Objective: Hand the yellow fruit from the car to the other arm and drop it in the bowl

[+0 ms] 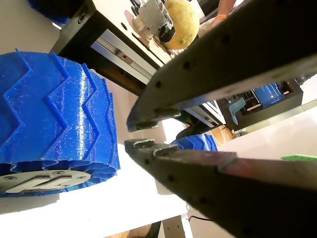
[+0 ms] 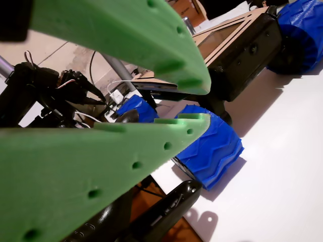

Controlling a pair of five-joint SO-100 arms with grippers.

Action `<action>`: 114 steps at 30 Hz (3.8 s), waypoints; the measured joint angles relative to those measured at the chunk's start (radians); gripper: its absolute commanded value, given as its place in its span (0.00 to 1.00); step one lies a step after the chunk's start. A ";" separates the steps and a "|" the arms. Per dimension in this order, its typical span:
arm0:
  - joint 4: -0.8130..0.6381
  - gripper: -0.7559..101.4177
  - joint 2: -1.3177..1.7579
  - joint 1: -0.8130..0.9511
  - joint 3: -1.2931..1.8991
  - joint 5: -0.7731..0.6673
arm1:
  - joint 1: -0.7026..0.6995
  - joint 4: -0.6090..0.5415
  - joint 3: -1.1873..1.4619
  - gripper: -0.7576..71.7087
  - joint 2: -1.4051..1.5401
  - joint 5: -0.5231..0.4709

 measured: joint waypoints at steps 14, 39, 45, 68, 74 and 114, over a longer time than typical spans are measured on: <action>0.000 0.01 0.000 0.000 0.000 0.000 | -0.021 0.000 0.000 0.01 0.000 0.000; 0.011 0.13 -0.143 0.002 -0.281 -0.006 | -0.021 0.000 0.000 0.01 0.000 0.000; 0.086 0.18 -0.397 0.002 -0.653 -0.008 | -0.021 -0.009 0.000 0.01 0.000 0.000; -0.086 0.28 -1.183 0.002 -1.111 -0.009 | -0.021 -0.014 0.000 0.01 0.000 0.000; -0.186 0.28 -1.365 0.006 -1.173 -0.009 | -0.021 -0.014 0.000 0.01 0.000 0.000; -0.249 0.57 -1.862 0.186 -1.424 -0.009 | -0.021 -0.014 0.000 0.01 0.000 -0.003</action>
